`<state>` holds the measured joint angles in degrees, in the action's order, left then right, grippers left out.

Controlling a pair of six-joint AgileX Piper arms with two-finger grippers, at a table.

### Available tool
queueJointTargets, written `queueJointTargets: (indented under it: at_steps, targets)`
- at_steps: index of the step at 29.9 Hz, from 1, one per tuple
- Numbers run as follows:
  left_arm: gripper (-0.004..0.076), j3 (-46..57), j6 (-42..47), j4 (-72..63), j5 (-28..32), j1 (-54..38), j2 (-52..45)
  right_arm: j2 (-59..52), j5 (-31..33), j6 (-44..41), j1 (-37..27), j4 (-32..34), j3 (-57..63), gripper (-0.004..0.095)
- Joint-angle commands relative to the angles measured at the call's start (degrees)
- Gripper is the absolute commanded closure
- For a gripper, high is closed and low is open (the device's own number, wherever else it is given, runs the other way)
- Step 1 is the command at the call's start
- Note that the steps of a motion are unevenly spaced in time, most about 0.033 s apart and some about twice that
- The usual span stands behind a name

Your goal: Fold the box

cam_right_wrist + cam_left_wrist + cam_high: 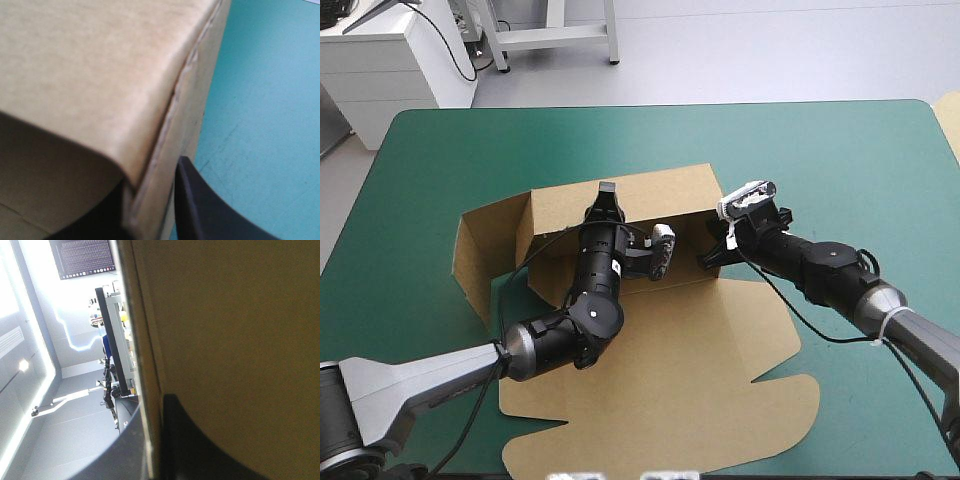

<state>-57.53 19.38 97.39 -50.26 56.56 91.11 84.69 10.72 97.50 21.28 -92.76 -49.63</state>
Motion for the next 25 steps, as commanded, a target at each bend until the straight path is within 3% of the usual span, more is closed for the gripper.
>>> queueJointTargets:
  at_steps: [1, 10, 13, 19, 21, 25]
  targets:
    - [0.0731, -1.3, -0.3, 4.8, -0.1, 0.5, -1.9, -1.9, 2.6, 2.1, -0.2, -0.9, -2.3, 0.0924]
    - [0.07, -1.3, -0.5, 4.8, -0.6, 0.4, -1.9, -1.9, 1.5, 3.5, -0.2, -0.9, -2.4, 0.0929]
    - [0.0592, -1.3, -0.7, 4.8, -0.3, -0.1, -1.9, -1.9, -0.5, 3.5, -0.2, -0.9, -2.8, 0.0928]
    - [0.0234, -1.3, 5.6, 5.0, 0.2, -1.2, -1.9, -1.7, -1.8, 3.5, -0.2, -1.2, -3.5, 0.0929]
    - [0.0196, -1.3, 9.1, 4.9, 0.4, -1.1, -1.9, -1.7, -2.3, 3.5, -0.2, -1.2, -4.2, 0.0929]
    - [0.0197, -1.3, 9.7, 5.0, -0.9, -1.0, -1.9, -1.7, -5.0, 3.5, -0.2, -1.1, -6.0, 0.0927]
